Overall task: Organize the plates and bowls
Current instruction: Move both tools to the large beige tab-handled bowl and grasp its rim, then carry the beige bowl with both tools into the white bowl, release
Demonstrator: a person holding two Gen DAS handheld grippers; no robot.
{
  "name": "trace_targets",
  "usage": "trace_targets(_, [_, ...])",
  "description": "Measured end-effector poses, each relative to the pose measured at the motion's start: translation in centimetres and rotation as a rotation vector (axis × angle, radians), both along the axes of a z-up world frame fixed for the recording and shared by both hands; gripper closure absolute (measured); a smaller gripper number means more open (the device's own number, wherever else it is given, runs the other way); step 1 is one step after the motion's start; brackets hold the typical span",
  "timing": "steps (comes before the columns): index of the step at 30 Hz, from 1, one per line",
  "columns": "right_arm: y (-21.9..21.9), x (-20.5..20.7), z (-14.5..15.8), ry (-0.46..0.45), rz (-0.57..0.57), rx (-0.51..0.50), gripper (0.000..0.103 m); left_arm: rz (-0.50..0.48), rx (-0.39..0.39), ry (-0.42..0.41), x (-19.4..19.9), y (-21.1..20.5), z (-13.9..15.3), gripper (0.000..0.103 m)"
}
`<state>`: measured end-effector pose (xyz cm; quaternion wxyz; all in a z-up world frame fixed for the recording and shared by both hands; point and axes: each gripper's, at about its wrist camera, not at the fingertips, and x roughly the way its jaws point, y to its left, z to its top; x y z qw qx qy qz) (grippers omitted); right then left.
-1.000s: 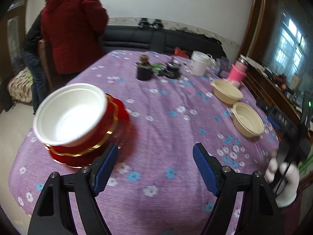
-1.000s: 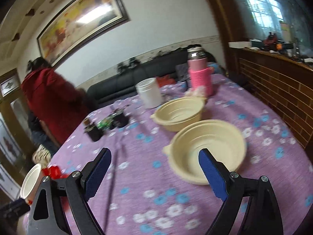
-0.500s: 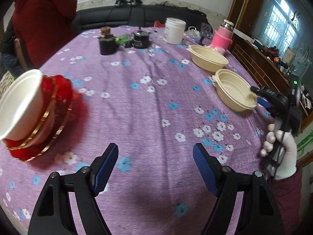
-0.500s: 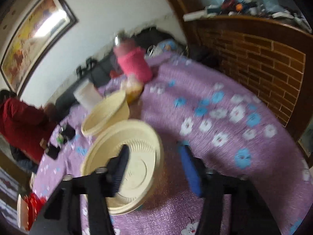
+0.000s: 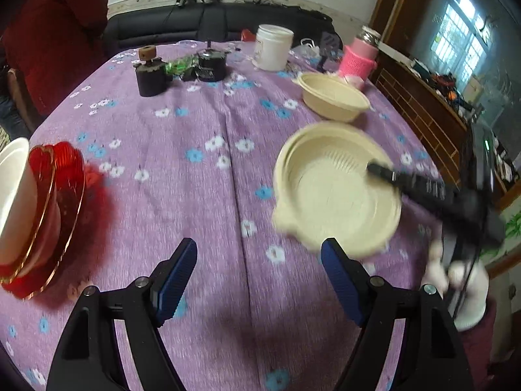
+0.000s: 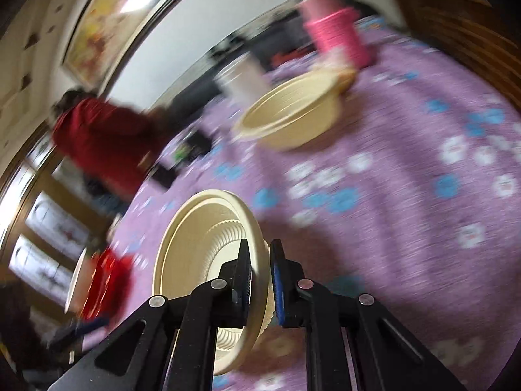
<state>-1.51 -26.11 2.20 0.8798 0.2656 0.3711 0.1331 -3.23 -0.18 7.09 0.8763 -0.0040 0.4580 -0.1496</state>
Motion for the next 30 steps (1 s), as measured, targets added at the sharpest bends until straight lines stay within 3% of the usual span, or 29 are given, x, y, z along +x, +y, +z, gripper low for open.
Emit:
trace_targets(7, [3.7,-0.5,-0.4,0.012,0.070,-0.115,0.088,0.020,0.040,0.002,3.8,-1.0,-1.7,0.025])
trace_targets(13, [4.2,-0.2,-0.7,0.016,0.067,-0.137,0.088,-0.006,0.050,0.031,5.3,-2.7,-3.6,0.026])
trace_targets(15, [4.2,-0.2,-0.7,0.015,0.065,-0.141,0.088,-0.015,0.059,0.034,5.5,-3.2,-4.1,0.034])
trace_targets(17, [4.3,-0.2,-0.6,0.013,0.065,-0.149,0.088,-0.028,0.071,0.044,5.6,-3.7,-4.6,0.059])
trace_targets(18, [4.4,-0.2,-0.6,0.012,0.064,-0.154,0.088,-0.035,0.075,0.050,5.6,-3.8,-4.8,0.066])
trace_targets(22, [4.6,-0.3,-0.7,0.012,0.058,-0.186,0.086,-0.027,0.111,0.024,5.6,-3.7,-5.0,0.082])
trace_targets(30, [6.0,-0.6,-0.6,-0.014,0.079,-0.245,0.087,0.003,0.115,-0.027,4.4,-2.6,-3.8,0.086])
